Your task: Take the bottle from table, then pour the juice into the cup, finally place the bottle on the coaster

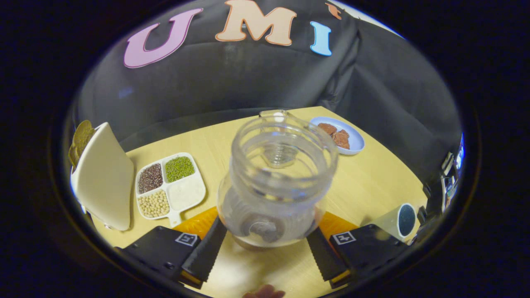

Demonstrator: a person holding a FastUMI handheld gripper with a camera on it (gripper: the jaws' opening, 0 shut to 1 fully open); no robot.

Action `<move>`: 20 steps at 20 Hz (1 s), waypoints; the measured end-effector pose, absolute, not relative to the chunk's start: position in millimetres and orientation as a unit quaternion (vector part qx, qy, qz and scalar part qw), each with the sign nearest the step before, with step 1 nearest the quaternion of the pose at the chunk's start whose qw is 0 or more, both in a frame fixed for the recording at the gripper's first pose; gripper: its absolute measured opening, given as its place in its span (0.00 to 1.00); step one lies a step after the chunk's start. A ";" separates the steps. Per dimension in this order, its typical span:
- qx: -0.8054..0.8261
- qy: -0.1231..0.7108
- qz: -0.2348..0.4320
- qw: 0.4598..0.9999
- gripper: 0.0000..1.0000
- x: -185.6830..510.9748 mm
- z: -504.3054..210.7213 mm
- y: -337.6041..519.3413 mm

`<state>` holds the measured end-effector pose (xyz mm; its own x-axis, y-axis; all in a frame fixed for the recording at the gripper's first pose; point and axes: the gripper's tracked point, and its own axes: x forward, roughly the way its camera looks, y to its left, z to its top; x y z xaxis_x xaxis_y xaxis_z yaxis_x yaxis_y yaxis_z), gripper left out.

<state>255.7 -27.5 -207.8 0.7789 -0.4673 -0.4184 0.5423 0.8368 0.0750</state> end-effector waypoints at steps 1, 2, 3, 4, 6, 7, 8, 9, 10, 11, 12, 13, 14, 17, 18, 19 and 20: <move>0.097 0.196 -0.267 0.938 1.00 254.5 -207.2 -26.6; 0.097 0.197 -0.266 0.939 1.00 253.4 -207.1 -25.4; 0.097 0.196 -0.264 0.939 1.00 252.1 -206.1 -24.0; 0.097 0.195 -0.263 0.940 1.00 250.3 -204.9 -23.5; 0.091 0.195 -0.262 0.941 1.00 245.2 -203.2 -23.6; 0.090 0.198 -0.260 0.941 1.00 241.2 -202.5 -22.3; 0.090 0.199 -0.258 0.941 1.00 237.5 -201.2 -22.1; 0.088 0.198 -0.255 0.942 1.00 233.1 -198.0 -22.5; 0.086 0.197 -0.252 0.943 1.00 229.0 -195.5 -22.0; 0.085 0.194 -0.249 0.945 1.00 224.8 -192.4 -21.9; 0.081 0.191 -0.244 0.947 1.00 221.4 -190.1 -21.4; 0.075 0.192 -0.239 0.949 1.00 216.9 -189.5 -20.8; 0.070 0.194 -0.231 0.951 1.00 212.1 -189.1 -18.6; 0.063 0.198 -0.195 0.959 1.00 197.3 -182.1 -9.5; 0.061 0.196 -0.183 0.961 1.00 191.1 -177.6 -8.2; 0.059 0.193 -0.173 0.964 1.00 182.7 -171.2 -9.3; 0.059 0.189 -0.167 0.966 1.00 172.3 -164.9 -11.5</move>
<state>172.3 -11.5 -164.9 0.8729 -0.2994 -0.3852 0.3441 0.9375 0.0513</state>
